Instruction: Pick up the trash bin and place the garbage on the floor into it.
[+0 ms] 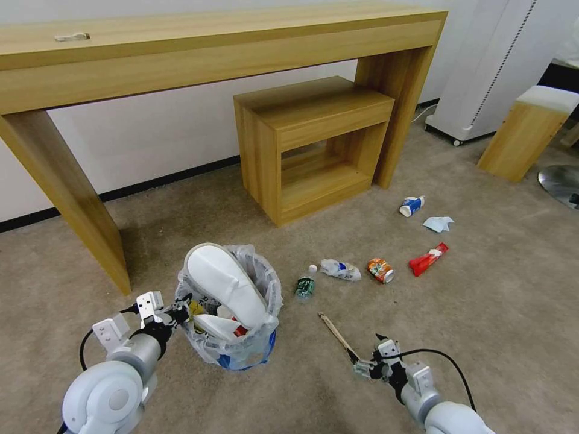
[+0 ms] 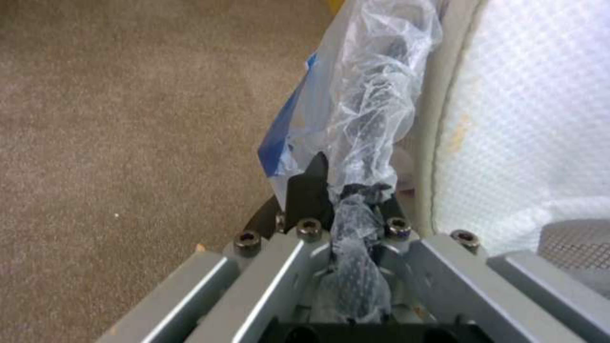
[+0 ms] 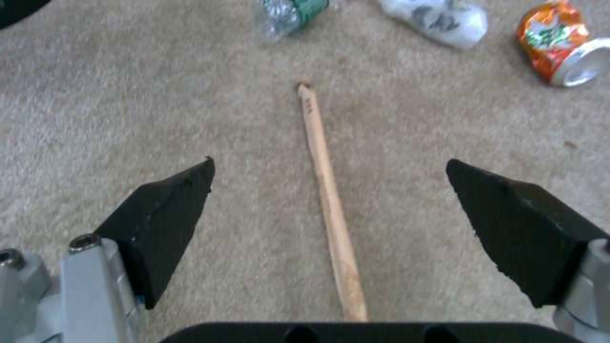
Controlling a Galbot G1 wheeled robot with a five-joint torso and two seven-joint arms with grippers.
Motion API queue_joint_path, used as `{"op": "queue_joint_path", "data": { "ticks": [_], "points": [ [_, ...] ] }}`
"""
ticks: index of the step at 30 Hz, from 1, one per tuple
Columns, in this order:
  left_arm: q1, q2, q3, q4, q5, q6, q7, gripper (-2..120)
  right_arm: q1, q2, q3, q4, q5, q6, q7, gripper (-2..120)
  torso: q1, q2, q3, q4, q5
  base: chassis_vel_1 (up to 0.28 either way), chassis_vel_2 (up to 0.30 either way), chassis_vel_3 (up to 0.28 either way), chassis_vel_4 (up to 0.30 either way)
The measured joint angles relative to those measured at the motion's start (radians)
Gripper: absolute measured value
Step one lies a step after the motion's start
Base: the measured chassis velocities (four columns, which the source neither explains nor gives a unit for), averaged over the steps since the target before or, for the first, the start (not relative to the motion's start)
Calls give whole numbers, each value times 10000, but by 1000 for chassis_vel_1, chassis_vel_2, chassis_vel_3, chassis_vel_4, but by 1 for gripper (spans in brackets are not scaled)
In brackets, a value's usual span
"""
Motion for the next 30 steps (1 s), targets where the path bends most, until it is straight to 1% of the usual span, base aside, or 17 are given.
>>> {"op": "queue_joint_path", "data": {
  "ticks": [6, 21, 30],
  "points": [
    [-15, -15, -3, 31, -5, -11, 7, 1, 38, 186, -260, -320, -145, 97, -18, 91, 0, 0, 0, 0, 0, 0, 0, 0, 0],
    [0, -65, -30, -117, -22, -48, 13, 1, 736, 456, -757, -2020, -273, 660, -213, 89, 0, 0, 0, 0, 1, 0, 0, 0, 0],
    [10, -60, -42, -191, -46, -62, 8, 1, 975, 661, -916, -2692, -310, 841, -301, 89, 0, 0, 0, 0, 1, 0, 0, 0, 0]
  ]
}}
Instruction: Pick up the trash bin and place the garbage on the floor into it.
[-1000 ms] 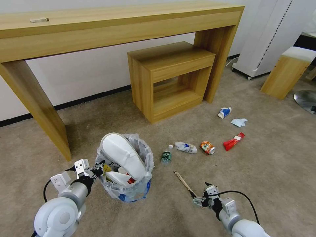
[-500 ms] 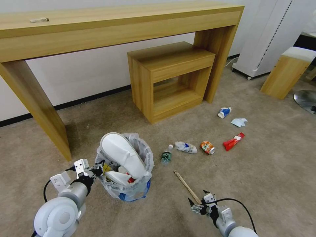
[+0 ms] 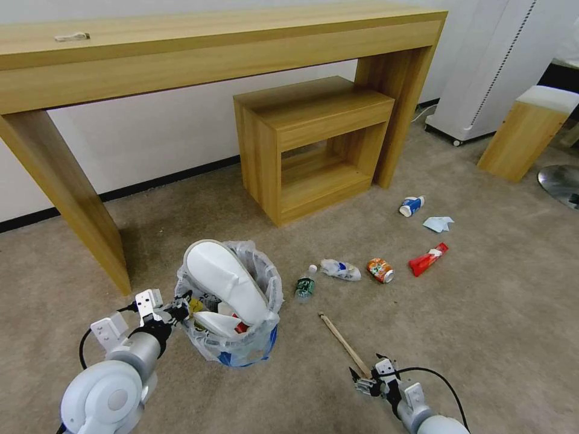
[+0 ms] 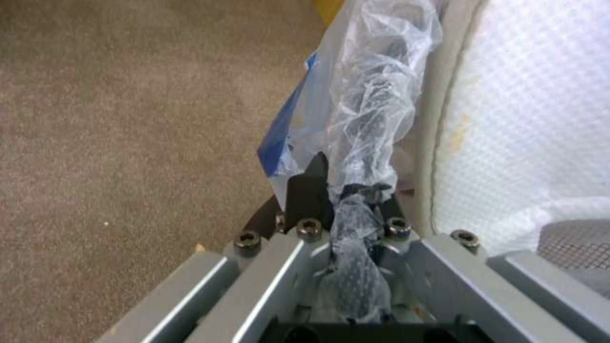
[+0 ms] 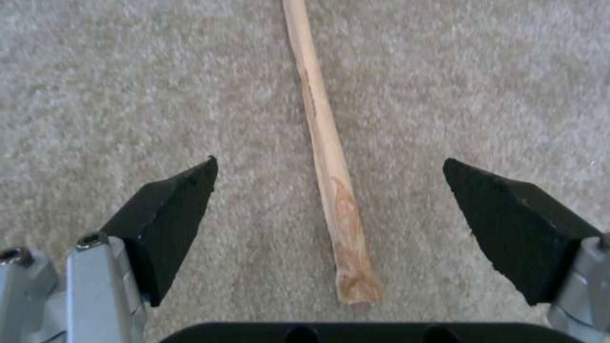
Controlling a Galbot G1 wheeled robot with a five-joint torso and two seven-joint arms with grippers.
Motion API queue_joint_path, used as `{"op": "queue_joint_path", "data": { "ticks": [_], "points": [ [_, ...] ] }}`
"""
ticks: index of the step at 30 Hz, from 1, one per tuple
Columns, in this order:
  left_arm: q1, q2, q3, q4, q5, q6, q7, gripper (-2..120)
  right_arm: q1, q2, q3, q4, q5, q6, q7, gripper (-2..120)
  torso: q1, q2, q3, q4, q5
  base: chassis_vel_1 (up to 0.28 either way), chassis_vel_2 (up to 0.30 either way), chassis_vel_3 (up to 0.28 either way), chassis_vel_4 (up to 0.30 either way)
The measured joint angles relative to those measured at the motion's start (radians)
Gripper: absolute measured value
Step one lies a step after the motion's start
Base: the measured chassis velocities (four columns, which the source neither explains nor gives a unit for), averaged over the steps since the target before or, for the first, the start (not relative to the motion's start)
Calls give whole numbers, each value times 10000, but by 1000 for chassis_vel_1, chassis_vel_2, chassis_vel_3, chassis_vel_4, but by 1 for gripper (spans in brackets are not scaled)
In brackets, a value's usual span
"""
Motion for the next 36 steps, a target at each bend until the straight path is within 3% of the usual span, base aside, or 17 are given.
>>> {"op": "queue_joint_path", "data": {
  "ticks": [14, 36],
  "points": [
    [54, 12, -54, -36, -18, -25, -9, 1, 482, 485, -178, -1048, -214, 266, -138, 89, 0, 0, 0, 1, -1, 0, 0, 0, 0],
    [100, 91, -195, -244, -151, -81, -65, 1, 601, 904, -461, -1625, -505, 499, -232, 88, 0, 0, 0, 0, -1, 0, 0, 0, 0]
  ]
}}
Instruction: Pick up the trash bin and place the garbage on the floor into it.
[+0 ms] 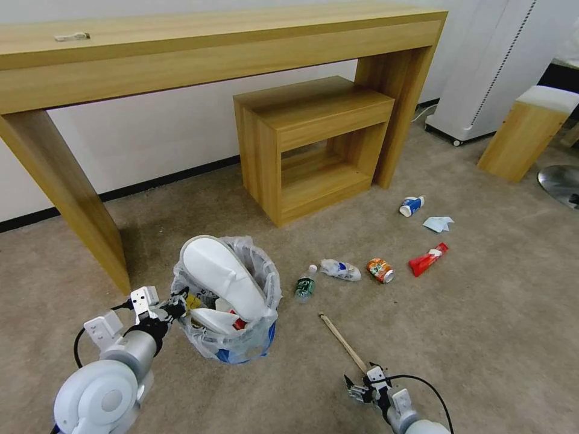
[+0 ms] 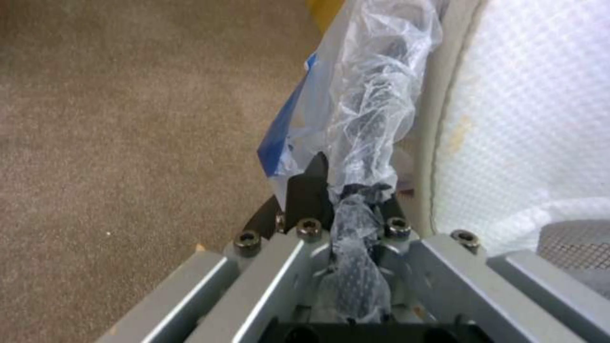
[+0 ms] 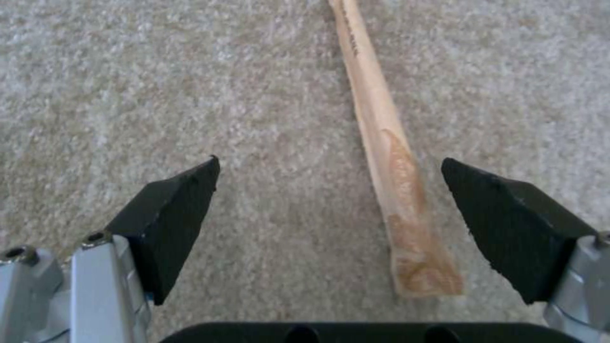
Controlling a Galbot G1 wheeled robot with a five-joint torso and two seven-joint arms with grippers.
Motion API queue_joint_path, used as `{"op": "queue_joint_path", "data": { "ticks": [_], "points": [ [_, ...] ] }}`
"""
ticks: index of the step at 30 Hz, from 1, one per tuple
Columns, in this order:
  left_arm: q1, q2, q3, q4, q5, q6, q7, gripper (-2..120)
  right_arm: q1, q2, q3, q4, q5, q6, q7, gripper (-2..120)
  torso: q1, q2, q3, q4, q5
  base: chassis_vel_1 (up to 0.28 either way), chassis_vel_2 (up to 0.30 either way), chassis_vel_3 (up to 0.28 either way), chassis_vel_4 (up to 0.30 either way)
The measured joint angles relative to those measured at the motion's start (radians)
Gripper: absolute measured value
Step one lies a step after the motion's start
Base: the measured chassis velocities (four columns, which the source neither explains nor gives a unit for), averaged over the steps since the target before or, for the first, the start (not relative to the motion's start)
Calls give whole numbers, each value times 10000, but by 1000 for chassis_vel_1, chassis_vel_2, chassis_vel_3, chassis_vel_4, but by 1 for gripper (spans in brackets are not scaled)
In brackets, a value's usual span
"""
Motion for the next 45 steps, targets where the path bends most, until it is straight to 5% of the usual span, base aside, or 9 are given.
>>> {"op": "queue_joint_path", "data": {
  "ticks": [27, 45],
  "points": [
    [152, 8, -88, -304, -33, -18, -30, 1, 135, 273, -41, -493, -175, 324, -119, 85, 0, 0, 0, 0, 2, 0, 0, 0, 0],
    [182, -15, -85, -378, -3, -52, -32, 1, 67, 223, 68, -412, -278, 410, -59, 23, 0, 0, 0, 0, -1, 0, 0, 0, 0]
  ]
}}
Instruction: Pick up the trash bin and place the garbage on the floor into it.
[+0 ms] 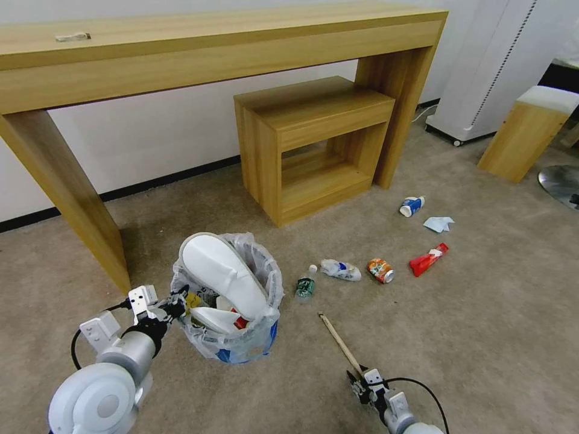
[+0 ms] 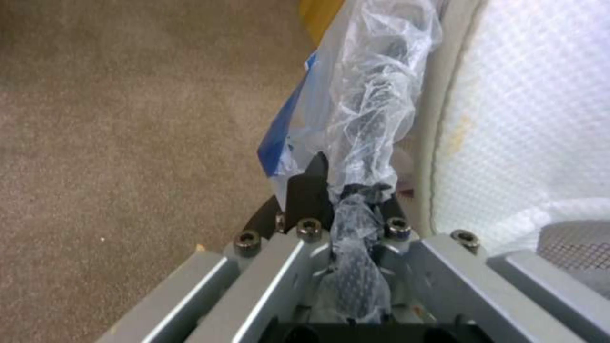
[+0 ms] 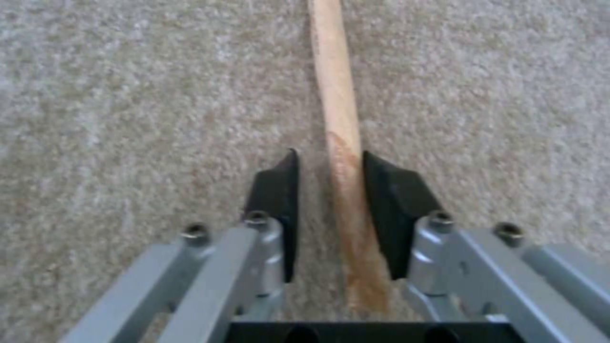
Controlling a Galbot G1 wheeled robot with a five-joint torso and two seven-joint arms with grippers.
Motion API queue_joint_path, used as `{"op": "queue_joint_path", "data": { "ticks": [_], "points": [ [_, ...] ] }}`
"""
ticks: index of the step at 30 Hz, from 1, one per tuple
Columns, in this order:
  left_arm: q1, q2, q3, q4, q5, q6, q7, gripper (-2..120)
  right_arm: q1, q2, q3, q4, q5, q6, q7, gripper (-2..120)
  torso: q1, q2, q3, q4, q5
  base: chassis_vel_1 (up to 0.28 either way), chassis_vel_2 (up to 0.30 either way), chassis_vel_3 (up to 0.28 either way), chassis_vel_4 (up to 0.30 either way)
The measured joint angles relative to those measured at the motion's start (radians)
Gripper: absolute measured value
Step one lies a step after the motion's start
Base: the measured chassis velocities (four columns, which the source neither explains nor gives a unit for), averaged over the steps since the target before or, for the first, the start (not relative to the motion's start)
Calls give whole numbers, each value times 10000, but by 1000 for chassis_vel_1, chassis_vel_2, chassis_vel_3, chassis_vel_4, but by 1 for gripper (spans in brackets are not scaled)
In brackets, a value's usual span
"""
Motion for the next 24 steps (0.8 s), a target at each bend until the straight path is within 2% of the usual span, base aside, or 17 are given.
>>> {"op": "queue_joint_path", "data": {
  "ticks": [1, 4, 5, 7, 24],
  "points": [
    [-1, -1, 6, -7, 0, -1, -4, 1, -20, -13, 13, 5, -17, 14, 2, 17, 0, 0, 0, -1, -1, 0, 0, 0, 0],
    [-4, -1, 9, -7, -1, 0, -8, 1, -37, -22, 27, 20, -29, 25, 2, 10, -1, 0, 0, -1, 0, 0, 0, 0, 0],
    [-5, -3, 14, -7, 0, -1, -10, 1, -58, -30, 46, 41, -37, 30, 3, 2, -1, 1, 0, -1, -1, 0, 0, 0, 0],
    [-6, -5, 19, -7, -1, -1, -12, 1, -72, -35, 53, 58, -42, 33, 3, 0, 0, 0, 0, -1, -1, 0, 0, 0, 0],
    [34, -24, 35, -34, -5, -7, -17, 1, -77, -53, 130, 99, -28, 289, -107, 0, -1, 1, 0, -1, 1, 0, 0, 0, 0]
  ]
}}
